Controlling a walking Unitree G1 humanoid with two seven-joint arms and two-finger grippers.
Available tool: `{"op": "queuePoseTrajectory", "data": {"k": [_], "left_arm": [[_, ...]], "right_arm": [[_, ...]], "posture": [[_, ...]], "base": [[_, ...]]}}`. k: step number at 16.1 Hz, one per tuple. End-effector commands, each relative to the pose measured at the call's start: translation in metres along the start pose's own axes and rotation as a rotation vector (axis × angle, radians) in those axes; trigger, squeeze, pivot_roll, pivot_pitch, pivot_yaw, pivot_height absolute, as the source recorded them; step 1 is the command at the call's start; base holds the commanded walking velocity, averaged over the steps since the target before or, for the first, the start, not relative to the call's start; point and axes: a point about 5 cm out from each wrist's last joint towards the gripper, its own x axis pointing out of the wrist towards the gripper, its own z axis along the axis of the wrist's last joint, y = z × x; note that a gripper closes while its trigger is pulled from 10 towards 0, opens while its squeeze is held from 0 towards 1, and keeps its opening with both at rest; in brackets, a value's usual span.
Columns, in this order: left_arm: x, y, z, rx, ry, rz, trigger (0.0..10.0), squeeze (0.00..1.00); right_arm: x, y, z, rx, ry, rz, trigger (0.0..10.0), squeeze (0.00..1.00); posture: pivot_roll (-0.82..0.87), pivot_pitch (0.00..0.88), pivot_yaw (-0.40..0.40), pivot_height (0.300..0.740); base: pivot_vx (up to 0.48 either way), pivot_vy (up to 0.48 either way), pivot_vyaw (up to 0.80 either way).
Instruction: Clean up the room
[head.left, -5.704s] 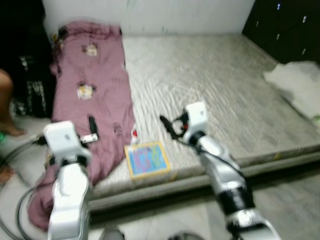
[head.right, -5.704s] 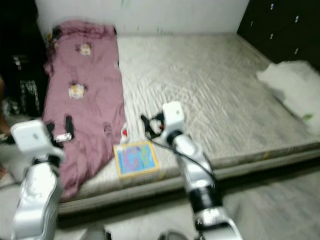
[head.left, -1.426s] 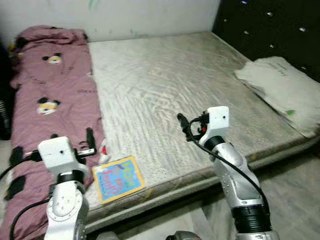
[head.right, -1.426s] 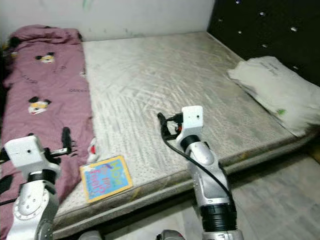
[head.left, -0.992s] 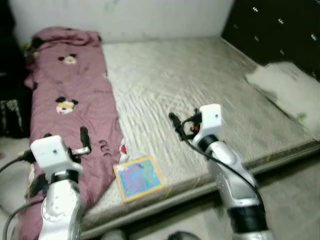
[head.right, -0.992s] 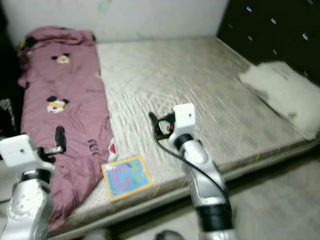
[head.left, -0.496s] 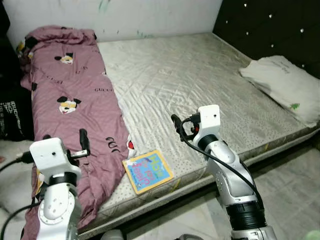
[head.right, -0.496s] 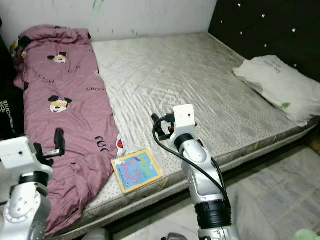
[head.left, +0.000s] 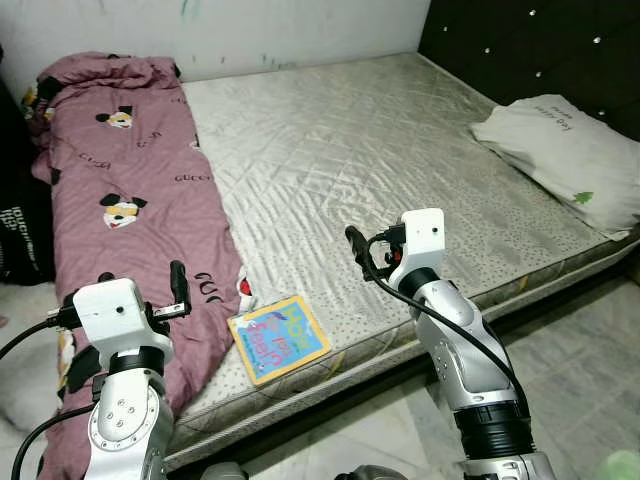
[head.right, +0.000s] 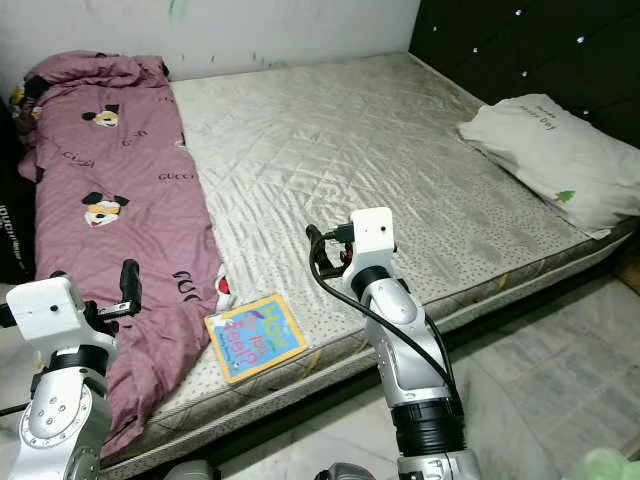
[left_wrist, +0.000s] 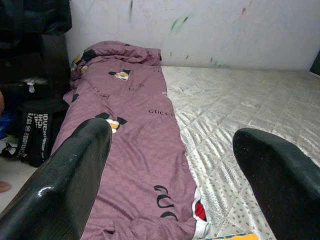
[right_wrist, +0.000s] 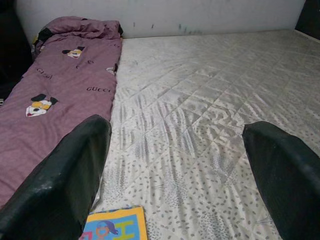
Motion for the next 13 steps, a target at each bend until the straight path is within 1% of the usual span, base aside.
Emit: {"op": "queuePoseTrajectory", "data": {"k": [1,2,3,5,9,13], "left_arm": [[-0.0010,0.0025,0.0032,0.007,-0.007,0.018,10.0,0.00],[-0.0011,0.0016,0.0024,-0.007,-0.001,0.011,10.0,0.00],[-0.0008,0.0010,0.0032,0.007,-0.005,0.009,10.0,0.00],[-0.0005,0.0007,0.0038,0.009,-0.008,0.009,10.0,0.00],[0.0005,0.0015,0.0043,0.006,-0.011,0.026,10.0,0.00],[0.0035,0.0023,0.0051,0.017,-0.021,0.057,10.0,0.00]], "right_arm": [[0.0010,-0.0005,0.0040,0.006,-0.015,0.003,10.0,0.00],[0.0009,-0.0007,0.0038,0.008,-0.014,0.002,10.0,0.00],[0.0012,-0.0005,0.0037,0.012,-0.015,0.005,10.0,0.00],[0.0016,0.0001,0.0040,0.016,-0.017,0.013,10.0,0.00],[0.0020,0.0013,0.0048,0.019,-0.022,0.023,10.0,0.00],[0.0032,0.0022,0.0049,0.013,-0.024,0.034,10.0,0.00]], "posture": [[0.03,0.011,-0.057,0.740],[0.03,0.011,-0.057,0.730],[0.03,0.012,-0.059,0.715],[0.03,0.012,-0.058,0.685],[0.03,0.015,-0.056,0.645],[0.03,0.009,-0.061,0.640]], "base": [[0.000,0.000,0.00],[0.000,0.000,0.00],[0.000,0.000,0.00],[0.000,0.000,0.00],[0.000,0.000,0.00],[0.000,0.000,0.00]]}}
